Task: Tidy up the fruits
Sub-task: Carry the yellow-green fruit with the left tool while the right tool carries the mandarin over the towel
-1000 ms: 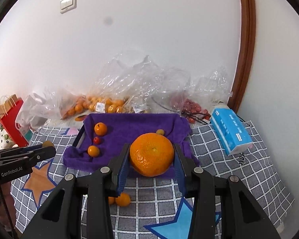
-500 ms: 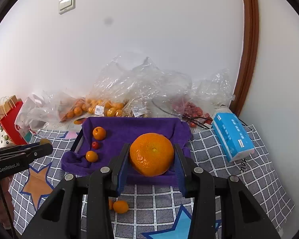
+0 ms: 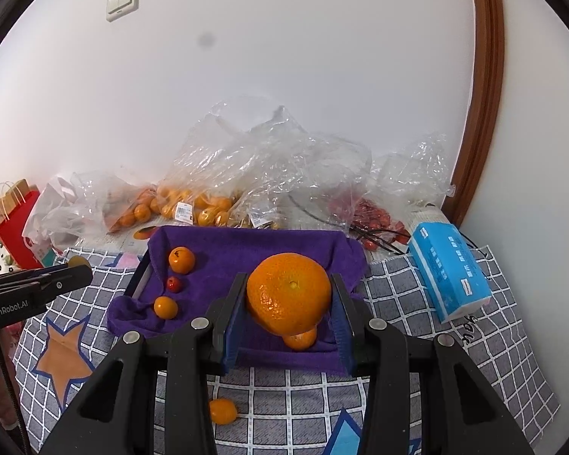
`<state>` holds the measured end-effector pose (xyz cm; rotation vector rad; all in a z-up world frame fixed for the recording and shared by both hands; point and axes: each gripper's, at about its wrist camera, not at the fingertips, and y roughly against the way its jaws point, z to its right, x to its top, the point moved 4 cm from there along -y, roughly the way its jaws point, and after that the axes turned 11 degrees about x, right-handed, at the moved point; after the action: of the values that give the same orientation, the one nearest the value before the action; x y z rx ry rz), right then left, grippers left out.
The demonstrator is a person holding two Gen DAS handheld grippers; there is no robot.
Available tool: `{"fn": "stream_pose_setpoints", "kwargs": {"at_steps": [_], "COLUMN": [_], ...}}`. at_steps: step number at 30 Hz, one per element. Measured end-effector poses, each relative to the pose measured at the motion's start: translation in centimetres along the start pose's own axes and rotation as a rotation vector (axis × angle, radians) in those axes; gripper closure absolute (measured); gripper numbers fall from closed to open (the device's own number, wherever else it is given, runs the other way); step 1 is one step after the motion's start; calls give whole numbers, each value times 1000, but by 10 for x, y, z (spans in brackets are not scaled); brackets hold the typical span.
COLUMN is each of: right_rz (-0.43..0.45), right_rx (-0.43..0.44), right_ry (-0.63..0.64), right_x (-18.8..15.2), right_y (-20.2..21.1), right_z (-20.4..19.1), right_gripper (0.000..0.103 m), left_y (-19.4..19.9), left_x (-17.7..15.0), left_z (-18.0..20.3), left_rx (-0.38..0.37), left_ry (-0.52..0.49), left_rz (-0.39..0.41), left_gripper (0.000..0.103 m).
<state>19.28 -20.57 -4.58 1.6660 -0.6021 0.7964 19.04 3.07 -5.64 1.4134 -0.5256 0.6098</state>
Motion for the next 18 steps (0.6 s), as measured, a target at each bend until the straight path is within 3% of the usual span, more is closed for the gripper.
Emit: {"fn": "stream_pose_setpoints", "kwargs": {"at_steps": [18], "right_rz": [-35], "right_rx": [-29], "right_ry": [-13], "right_x": [9], "right_y": [-38], "right_z": [25], "right_gripper": [62], "left_y": [-45], "left_x": [18], "left_z": [-16], "left_rx": [13], "left_ry": [39], "left_rz": [-46], "left_gripper": [75]}}
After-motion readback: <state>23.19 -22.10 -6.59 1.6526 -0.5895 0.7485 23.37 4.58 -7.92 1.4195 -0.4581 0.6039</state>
